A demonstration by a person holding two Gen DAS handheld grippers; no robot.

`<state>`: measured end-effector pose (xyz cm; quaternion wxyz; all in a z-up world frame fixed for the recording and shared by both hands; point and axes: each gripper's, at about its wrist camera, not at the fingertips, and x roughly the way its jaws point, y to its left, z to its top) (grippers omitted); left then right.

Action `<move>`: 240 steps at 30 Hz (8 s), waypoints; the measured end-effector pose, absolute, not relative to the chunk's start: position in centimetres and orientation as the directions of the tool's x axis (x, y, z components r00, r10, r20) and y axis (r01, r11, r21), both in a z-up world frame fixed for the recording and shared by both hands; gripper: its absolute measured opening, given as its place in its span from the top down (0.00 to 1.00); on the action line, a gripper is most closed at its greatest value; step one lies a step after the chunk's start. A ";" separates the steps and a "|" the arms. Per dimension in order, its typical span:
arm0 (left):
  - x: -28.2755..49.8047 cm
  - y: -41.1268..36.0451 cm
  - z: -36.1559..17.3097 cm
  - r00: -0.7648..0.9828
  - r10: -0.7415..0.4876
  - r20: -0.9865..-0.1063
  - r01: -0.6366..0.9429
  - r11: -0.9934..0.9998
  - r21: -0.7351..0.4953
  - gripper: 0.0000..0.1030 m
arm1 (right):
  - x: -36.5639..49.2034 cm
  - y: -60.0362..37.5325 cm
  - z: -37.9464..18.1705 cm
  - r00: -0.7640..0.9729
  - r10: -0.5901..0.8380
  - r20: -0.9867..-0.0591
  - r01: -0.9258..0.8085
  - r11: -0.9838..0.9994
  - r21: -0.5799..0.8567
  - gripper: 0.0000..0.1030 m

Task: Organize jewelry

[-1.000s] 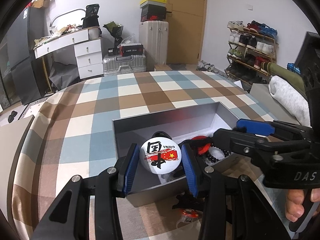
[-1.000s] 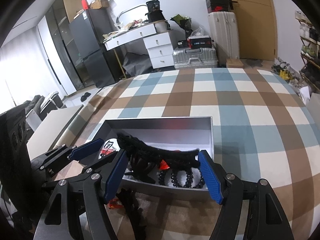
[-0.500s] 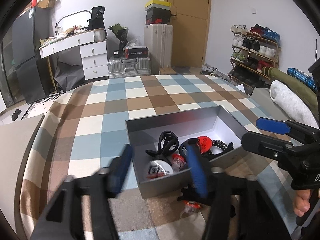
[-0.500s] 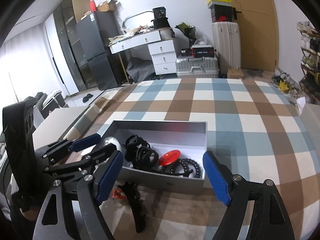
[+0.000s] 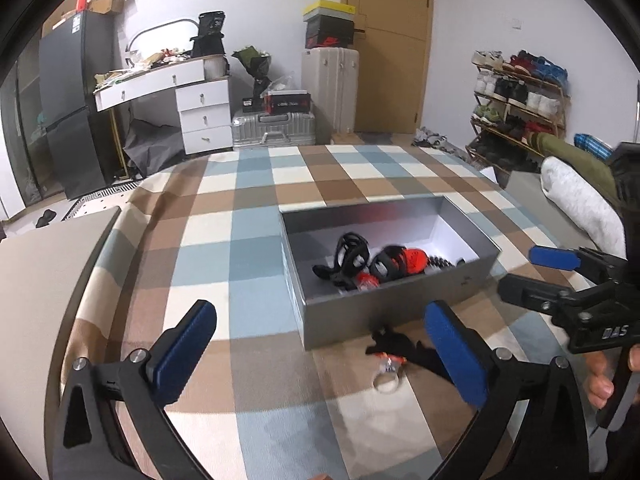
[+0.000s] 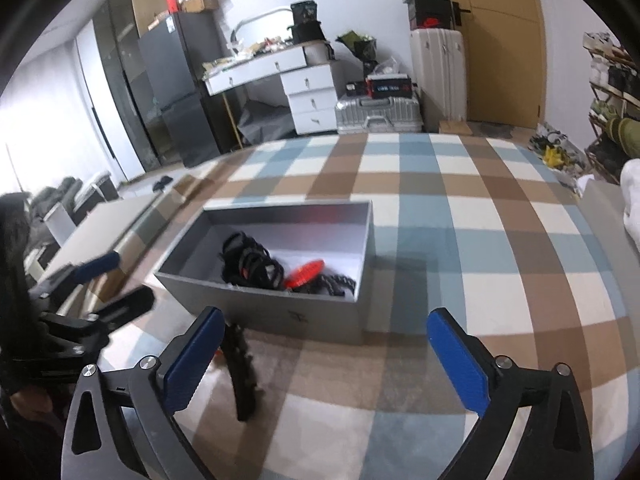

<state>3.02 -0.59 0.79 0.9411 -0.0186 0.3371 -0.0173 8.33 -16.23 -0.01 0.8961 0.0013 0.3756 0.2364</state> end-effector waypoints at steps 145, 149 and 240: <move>3.2 3.5 -1.1 0.695 -0.144 -0.704 0.052 0.987 -0.151 0.86 | 8.4 -5.9 -5.4 0.502 0.271 -0.821 -0.470 0.883 0.004 0.09; 3.3 3.5 -1.1 0.696 -0.146 -0.703 0.052 0.987 -0.154 0.86 | 8.0 -6.0 -5.4 0.501 0.282 -0.818 -0.485 0.874 0.004 0.09; 8.0 -1.3 0.1 0.770 -0.102 -0.629 0.098 0.994 -0.040 0.56 | 10.3 -14.3 2.8 0.606 0.556 -0.569 -0.439 0.830 0.344 0.04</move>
